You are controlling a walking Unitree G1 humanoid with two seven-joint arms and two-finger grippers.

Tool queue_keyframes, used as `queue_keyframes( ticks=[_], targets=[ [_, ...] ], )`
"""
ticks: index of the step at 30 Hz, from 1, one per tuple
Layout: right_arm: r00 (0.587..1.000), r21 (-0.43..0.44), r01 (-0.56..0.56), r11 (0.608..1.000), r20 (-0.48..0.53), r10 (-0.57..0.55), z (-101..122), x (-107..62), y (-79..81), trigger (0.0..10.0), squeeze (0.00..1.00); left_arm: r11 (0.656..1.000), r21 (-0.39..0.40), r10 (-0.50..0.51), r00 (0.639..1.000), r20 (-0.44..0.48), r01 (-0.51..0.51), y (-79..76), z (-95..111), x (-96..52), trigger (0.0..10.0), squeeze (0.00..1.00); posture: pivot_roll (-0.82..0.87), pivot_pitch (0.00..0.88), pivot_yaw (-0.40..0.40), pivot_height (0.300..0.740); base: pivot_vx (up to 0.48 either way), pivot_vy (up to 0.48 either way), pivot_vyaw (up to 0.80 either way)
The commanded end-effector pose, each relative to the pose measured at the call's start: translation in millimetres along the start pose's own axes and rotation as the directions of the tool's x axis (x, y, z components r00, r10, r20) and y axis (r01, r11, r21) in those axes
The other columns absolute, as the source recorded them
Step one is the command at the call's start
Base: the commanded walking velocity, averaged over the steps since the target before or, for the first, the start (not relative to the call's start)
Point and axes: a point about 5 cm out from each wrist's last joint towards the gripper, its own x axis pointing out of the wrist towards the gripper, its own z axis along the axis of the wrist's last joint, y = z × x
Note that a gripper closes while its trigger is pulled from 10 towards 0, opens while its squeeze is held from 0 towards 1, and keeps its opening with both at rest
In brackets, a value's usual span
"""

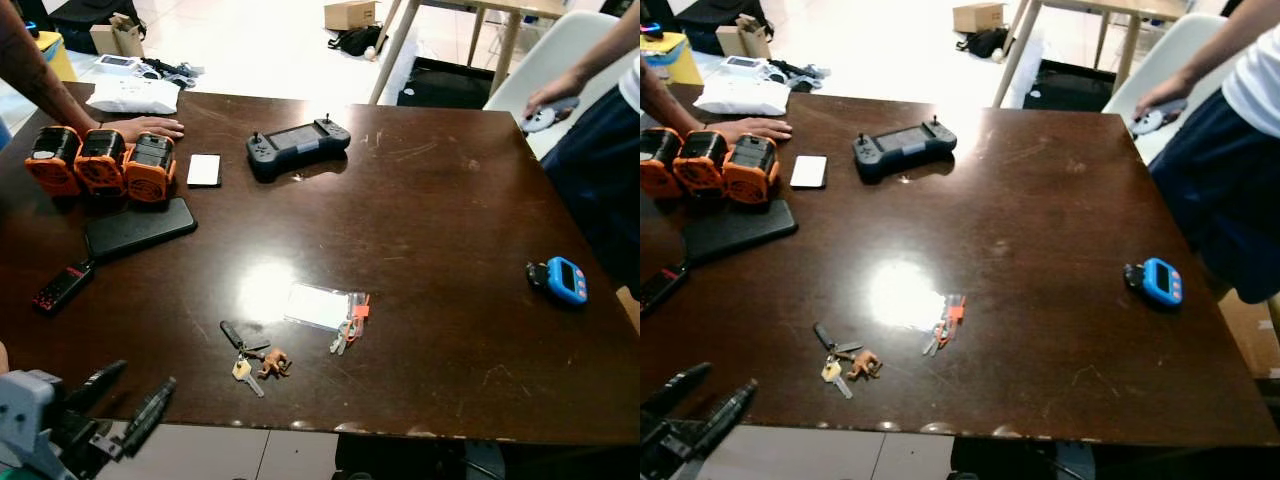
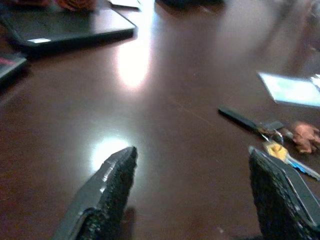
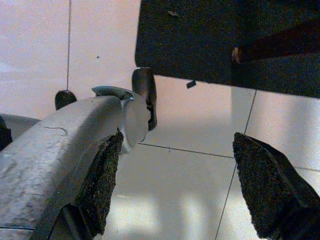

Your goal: Hang keys on a hook

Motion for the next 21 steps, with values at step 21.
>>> queue_keyframes(
  ticks=[21],
  targets=[
    [1.000,-0.010,0.006,1.000,-0.030,-0.006,-6,-1.4,-2.6,10.0,0.00,0.997,-0.070,0.021,1.000,0.011,-0.021,-15.8,-21,17.7,10.0,0.00,0.21,0.101,0.018,0.740,-0.113,0.000,0.00]
  ],
)
